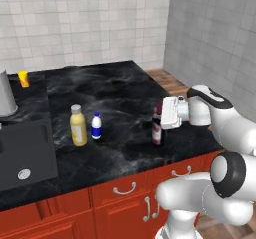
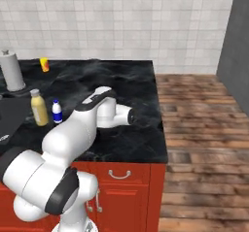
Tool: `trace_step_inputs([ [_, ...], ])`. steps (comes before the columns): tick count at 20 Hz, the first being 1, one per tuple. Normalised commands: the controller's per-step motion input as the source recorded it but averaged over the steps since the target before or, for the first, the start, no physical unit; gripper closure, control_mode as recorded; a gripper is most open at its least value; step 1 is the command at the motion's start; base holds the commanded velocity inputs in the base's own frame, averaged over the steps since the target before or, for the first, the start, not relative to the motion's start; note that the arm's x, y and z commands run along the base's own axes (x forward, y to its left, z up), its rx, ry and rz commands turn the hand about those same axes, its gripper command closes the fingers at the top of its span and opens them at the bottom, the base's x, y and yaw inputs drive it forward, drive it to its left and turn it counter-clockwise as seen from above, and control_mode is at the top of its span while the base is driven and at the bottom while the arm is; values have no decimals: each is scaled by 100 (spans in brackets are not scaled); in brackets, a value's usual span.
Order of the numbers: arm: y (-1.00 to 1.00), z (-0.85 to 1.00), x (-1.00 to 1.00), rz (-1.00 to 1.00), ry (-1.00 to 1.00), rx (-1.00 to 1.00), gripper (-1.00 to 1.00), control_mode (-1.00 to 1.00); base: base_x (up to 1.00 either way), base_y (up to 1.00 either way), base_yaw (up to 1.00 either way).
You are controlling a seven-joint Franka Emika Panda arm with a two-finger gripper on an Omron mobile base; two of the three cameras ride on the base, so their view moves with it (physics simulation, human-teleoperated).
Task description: Place the drinks on the dining counter in a tight cluster.
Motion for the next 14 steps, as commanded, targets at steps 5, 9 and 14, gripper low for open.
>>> trace_step_inputs([
  [5,0,0,0,0,0,0,100,100,51,0,18],
  [9,0,0,0,0,0,0,100,100,44,0,10],
  [14,0,0,0,0,0,0,100,100,15,2,4],
])
